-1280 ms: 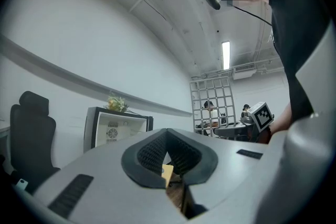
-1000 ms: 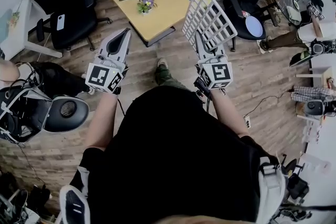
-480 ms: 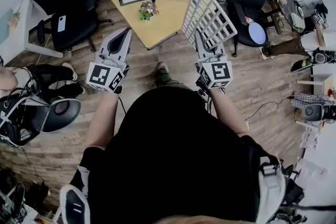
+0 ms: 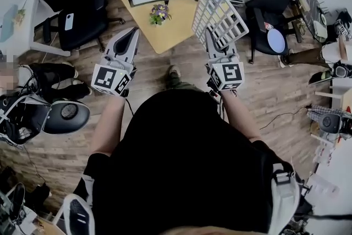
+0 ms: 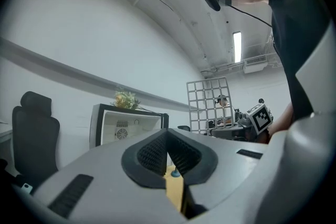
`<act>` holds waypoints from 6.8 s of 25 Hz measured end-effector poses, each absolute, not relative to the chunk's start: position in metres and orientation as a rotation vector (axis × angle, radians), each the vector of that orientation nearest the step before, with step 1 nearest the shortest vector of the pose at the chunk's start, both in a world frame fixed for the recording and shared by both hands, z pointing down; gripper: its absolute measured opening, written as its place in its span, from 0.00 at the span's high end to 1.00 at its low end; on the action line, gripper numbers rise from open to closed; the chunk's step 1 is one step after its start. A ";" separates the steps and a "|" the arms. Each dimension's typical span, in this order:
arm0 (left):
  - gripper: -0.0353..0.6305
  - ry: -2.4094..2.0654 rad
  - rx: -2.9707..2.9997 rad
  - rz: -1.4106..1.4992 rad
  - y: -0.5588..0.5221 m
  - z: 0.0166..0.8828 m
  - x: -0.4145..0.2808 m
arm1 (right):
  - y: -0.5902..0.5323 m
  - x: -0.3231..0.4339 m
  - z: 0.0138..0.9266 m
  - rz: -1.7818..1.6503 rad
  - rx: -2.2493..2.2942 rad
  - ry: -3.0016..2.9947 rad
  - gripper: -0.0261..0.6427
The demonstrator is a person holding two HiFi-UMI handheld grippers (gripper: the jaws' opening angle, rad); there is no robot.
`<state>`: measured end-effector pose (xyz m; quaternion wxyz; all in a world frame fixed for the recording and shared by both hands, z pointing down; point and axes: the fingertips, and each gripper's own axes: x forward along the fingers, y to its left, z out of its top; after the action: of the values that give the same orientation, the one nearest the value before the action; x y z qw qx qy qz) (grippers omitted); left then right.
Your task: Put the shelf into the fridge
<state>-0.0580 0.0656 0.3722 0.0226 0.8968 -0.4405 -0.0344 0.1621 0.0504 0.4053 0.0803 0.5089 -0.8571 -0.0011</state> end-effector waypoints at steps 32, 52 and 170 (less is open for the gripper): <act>0.92 -1.553 2.699 -0.019 -0.062 0.378 -0.014 | -0.098 0.178 0.426 -0.049 1.234 -2.723 0.89; 0.92 -1.423 2.735 -0.006 -0.092 0.396 -0.017 | -0.109 0.160 0.443 -0.032 1.263 -2.694 0.90; 0.92 -1.033 2.951 0.046 -0.135 0.371 -0.080 | -0.208 0.050 0.496 2.628 1.847 -2.390 0.90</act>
<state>-0.0798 -0.1349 0.3713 0.0073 0.9438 -0.3302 0.0146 0.0502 -0.2080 0.4960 -0.4178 0.4191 -0.5423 0.5964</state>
